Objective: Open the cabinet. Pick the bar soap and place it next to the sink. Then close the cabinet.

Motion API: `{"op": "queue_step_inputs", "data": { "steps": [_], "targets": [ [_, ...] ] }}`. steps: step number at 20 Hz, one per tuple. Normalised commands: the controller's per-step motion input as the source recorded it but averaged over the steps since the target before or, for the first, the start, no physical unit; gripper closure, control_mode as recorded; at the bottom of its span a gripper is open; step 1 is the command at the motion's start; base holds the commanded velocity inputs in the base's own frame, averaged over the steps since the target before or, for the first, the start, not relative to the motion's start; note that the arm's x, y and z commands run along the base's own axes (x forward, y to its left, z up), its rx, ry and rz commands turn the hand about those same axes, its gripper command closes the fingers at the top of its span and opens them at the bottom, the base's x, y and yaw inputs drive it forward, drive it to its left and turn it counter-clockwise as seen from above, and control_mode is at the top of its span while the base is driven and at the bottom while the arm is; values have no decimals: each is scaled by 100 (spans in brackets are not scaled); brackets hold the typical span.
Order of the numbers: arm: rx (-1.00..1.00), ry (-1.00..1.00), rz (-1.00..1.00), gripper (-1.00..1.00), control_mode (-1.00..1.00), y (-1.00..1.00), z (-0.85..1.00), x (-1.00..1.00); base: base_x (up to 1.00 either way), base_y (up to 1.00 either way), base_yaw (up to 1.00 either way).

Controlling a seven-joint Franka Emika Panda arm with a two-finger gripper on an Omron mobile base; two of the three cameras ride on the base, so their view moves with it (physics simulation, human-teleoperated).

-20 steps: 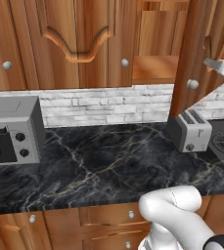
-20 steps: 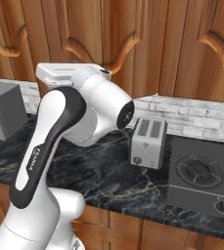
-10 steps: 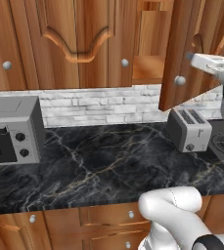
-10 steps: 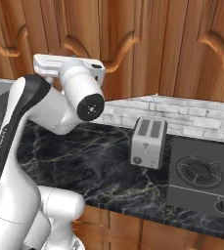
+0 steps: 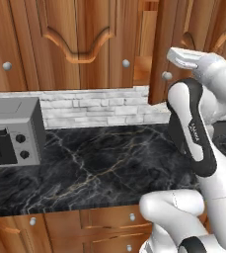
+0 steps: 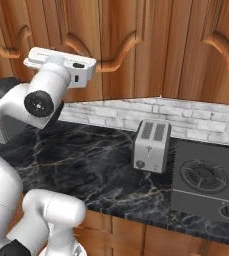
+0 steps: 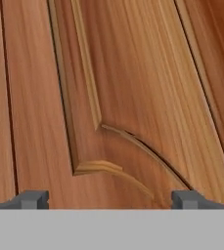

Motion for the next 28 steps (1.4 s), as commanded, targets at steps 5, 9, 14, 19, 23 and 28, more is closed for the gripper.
{"op": "queue_step_inputs", "data": {
  "steps": [5, 9, 14, 19, 23, 28],
  "targets": [
    [0, 1, -41, -100, -100, 0, 0, 60, 0, 0, 0],
    [0, 1, -24, -100, -100, 0, 0, 29, 0, 0, 0],
    [0, 5, -13, -100, -100, -2, 1, 41, 0, 0, 0],
    [0, 14, -1, -100, -100, -9, 7, 50, 0, 0, 0],
    [0, 16, 0, -100, -100, -17, 0, 31, 0, 0, 0],
    [0, 18, 0, -100, -100, -21, 0, 30, 0, 0, 0]
  ]
}}
